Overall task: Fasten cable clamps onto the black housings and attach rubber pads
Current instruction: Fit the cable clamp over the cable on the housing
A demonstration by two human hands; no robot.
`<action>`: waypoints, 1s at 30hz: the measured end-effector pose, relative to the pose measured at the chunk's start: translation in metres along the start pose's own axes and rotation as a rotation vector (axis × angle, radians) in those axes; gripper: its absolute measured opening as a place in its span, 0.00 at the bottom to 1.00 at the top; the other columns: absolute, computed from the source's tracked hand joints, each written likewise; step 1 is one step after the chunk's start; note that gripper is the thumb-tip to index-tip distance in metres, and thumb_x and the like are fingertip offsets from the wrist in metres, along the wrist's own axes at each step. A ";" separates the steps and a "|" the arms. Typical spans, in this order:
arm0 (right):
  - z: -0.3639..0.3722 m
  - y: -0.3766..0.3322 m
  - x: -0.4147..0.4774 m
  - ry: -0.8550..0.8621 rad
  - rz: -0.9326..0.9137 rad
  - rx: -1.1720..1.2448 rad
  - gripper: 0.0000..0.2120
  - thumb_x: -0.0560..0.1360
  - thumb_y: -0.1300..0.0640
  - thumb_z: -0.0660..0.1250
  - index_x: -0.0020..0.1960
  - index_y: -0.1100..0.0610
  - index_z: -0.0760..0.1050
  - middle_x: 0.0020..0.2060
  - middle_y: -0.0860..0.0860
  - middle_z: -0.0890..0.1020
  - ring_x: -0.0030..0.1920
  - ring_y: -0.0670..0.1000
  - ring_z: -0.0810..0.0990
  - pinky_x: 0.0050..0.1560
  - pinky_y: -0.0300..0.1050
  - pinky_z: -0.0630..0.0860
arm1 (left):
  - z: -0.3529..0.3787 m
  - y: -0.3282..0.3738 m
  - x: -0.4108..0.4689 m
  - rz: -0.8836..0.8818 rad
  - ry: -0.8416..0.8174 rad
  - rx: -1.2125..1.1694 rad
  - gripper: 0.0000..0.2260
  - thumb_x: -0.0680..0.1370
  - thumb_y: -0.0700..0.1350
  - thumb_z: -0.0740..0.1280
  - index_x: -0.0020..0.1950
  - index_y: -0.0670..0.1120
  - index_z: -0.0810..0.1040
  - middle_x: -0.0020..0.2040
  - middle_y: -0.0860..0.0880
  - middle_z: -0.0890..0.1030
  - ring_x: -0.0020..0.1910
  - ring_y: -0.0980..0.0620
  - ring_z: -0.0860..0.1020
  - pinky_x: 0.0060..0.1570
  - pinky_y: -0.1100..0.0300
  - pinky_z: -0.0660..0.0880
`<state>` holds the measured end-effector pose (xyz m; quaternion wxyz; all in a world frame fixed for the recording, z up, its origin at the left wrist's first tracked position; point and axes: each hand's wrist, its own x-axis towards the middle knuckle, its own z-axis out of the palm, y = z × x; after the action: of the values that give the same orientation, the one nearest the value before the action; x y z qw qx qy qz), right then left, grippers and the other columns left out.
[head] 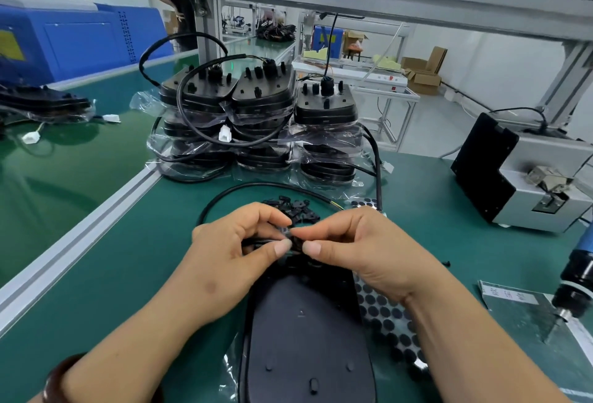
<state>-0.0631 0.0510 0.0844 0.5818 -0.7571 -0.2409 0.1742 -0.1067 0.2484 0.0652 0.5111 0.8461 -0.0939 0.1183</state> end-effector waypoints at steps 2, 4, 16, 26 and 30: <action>-0.003 0.001 0.001 -0.013 -0.001 -0.001 0.09 0.73 0.62 0.72 0.51 0.53 0.84 0.50 0.53 0.86 0.57 0.55 0.82 0.63 0.46 0.76 | 0.000 0.001 0.000 -0.006 -0.001 -0.007 0.10 0.73 0.43 0.72 0.48 0.58 0.78 0.42 0.59 0.84 0.42 0.63 0.79 0.44 0.76 0.69; -0.004 0.003 0.001 -0.023 -0.005 -0.005 0.09 0.73 0.61 0.72 0.52 0.53 0.84 0.50 0.52 0.86 0.57 0.55 0.81 0.63 0.48 0.76 | 0.000 0.001 -0.001 -0.011 0.003 -0.016 0.10 0.73 0.42 0.72 0.48 0.57 0.79 0.41 0.58 0.84 0.40 0.62 0.80 0.42 0.75 0.70; 0.001 0.011 0.005 0.031 -0.088 -0.079 0.09 0.74 0.50 0.67 0.50 0.48 0.85 0.47 0.52 0.86 0.53 0.51 0.83 0.62 0.54 0.75 | 0.000 0.002 -0.003 0.016 -0.017 -0.017 0.09 0.74 0.43 0.71 0.49 0.57 0.79 0.42 0.58 0.84 0.44 0.63 0.81 0.55 0.63 0.72; -0.006 0.012 0.006 0.007 -0.097 -0.128 0.24 0.68 0.40 0.70 0.48 0.60 0.84 0.43 0.71 0.79 0.43 0.56 0.77 0.52 0.56 0.73 | 0.000 0.000 -0.002 0.063 -0.012 -0.082 0.14 0.74 0.39 0.71 0.45 0.60 0.82 0.42 0.58 0.85 0.45 0.61 0.82 0.59 0.54 0.73; -0.007 0.012 0.007 -0.004 -0.126 -0.154 0.23 0.68 0.39 0.70 0.48 0.58 0.85 0.33 0.59 0.77 0.38 0.48 0.69 0.43 0.41 0.69 | 0.001 -0.003 -0.001 0.063 -0.010 -0.061 0.12 0.74 0.41 0.71 0.44 0.60 0.81 0.42 0.58 0.84 0.48 0.59 0.81 0.63 0.47 0.71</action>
<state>-0.0515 0.0465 0.0750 0.5312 -0.7826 -0.3016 0.1197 -0.1065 0.2487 0.0625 0.5320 0.8274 -0.1268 0.1273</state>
